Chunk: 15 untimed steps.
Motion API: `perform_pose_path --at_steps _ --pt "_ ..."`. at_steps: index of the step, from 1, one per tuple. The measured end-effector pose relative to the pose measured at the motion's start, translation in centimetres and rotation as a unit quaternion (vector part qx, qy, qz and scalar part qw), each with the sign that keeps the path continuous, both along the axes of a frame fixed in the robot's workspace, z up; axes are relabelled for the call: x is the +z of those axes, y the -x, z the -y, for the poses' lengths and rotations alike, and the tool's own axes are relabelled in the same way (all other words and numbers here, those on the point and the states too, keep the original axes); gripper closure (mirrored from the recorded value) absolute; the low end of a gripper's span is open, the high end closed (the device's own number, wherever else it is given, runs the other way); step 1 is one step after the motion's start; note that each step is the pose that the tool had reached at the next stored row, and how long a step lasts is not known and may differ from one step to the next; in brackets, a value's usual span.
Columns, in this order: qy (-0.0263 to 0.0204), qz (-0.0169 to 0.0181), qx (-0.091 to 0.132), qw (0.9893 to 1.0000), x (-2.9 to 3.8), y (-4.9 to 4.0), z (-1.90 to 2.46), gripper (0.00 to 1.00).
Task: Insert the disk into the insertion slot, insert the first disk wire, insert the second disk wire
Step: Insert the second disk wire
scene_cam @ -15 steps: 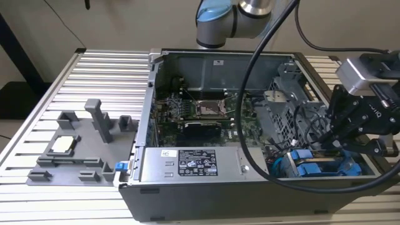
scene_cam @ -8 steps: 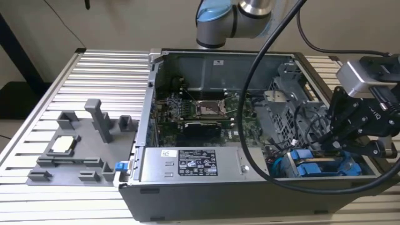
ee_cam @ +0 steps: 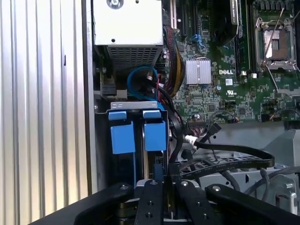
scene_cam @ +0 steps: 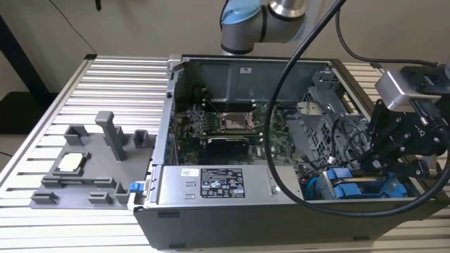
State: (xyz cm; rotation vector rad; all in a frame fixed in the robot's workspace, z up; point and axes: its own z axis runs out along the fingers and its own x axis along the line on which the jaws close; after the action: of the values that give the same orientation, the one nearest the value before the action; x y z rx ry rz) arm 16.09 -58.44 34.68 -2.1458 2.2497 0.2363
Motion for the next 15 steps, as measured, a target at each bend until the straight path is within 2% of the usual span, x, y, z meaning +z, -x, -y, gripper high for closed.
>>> perform_pose_path --at_steps 15 --pt "0.0003 0.0001 0.000 1.0000 -0.75 -0.03 0.00 0.84"
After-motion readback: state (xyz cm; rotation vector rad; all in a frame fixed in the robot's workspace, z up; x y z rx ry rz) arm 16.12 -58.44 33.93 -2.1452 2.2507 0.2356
